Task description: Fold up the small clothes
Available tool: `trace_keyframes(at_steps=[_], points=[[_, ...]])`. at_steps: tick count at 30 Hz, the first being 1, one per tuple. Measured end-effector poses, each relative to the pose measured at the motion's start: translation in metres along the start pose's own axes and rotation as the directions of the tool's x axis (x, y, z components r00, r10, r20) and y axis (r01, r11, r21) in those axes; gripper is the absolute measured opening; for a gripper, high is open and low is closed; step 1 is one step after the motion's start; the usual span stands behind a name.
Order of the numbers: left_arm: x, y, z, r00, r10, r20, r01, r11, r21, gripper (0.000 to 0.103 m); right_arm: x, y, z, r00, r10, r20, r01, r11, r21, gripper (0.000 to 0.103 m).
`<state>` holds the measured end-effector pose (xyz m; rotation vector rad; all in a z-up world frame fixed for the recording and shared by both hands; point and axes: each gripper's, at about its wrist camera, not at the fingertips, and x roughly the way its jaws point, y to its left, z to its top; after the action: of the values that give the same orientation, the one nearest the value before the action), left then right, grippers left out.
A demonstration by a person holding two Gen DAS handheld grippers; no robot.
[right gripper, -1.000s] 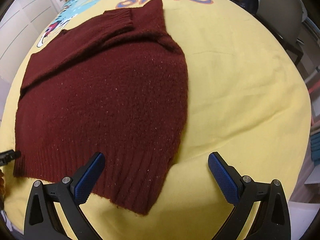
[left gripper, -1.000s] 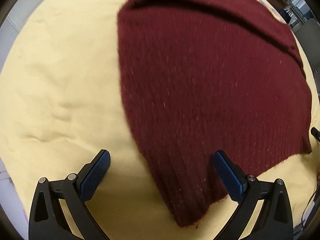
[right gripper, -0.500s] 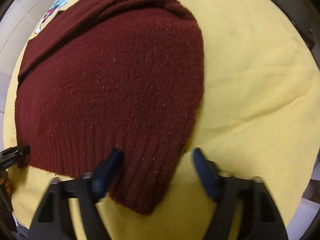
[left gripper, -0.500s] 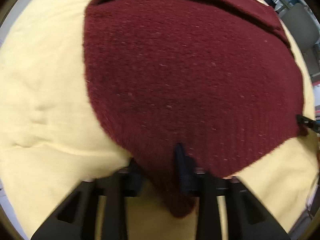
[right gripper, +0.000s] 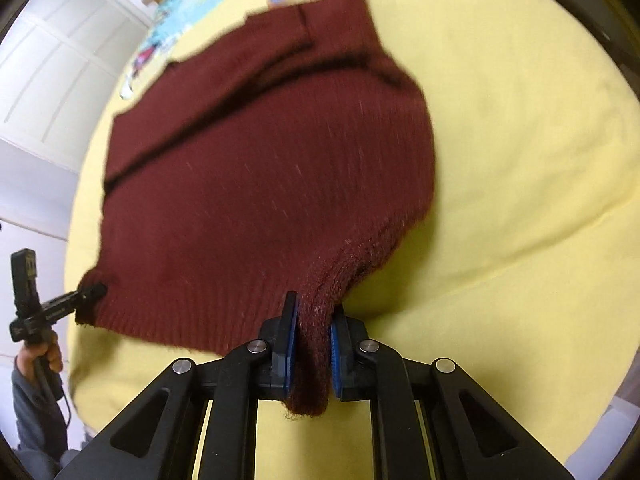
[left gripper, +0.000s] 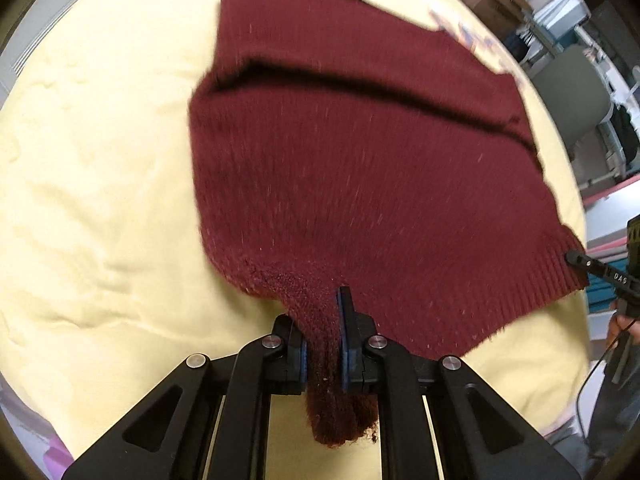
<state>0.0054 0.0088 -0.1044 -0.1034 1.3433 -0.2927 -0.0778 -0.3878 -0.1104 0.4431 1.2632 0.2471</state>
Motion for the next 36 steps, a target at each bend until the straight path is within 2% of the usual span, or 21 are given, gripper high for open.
trace_keyframes(at_steps=[2, 5, 8, 16, 21, 28, 36], points=[[-0.011, -0.001, 0.012, 1.000, -0.012, 0.023, 0.012, 1.000, -0.001, 0.009, -0.010, 0.005, 0.009, 0.999, -0.004, 0.038, 0.005, 1.000, -0.018, 0.013], [-0.024, -0.004, 0.027, 0.998, -0.006, 0.068, 0.006, 1.000, 0.002, 0.009, -0.021, 0.013, 0.024, 0.993, -0.049, 0.105, 0.056, 0.996, -0.064, 0.012], [-0.042, 0.000, 0.045, 0.993, -0.010, 0.121, 0.009, 1.000, 0.002, 0.009, -0.034, 0.018, 0.039, 0.988, -0.047, 0.149, 0.060, 0.995, -0.081, 0.012], [-0.074, -0.014, 0.102, 0.970, 0.050, 0.238, -0.056, 0.998, 0.019, 0.009, -0.047, 0.047, 0.098, 0.960, -0.096, 0.263, 0.128, 0.986, -0.105, 0.012], [-0.076, -0.013, 0.133, 0.960, 0.066, 0.271, -0.077, 0.997, 0.028, 0.009, -0.054, 0.056, 0.144, 0.943, -0.108, 0.314, 0.148, 0.983, -0.107, 0.012], [-0.054, -0.006, 0.179, 0.955, 0.133, 0.266, -0.148, 0.988, 0.039, 0.009, -0.029, 0.059, 0.201, 0.944, -0.131, 0.303, 0.168, 0.981, -0.100, 0.012], [0.003, 0.005, 0.215, 0.945, 0.236, 0.227, -0.251, 0.967, 0.038, 0.009, 0.033, 0.046, 0.242, 0.954, -0.201, 0.223, 0.220, 0.973, -0.065, 0.012]])
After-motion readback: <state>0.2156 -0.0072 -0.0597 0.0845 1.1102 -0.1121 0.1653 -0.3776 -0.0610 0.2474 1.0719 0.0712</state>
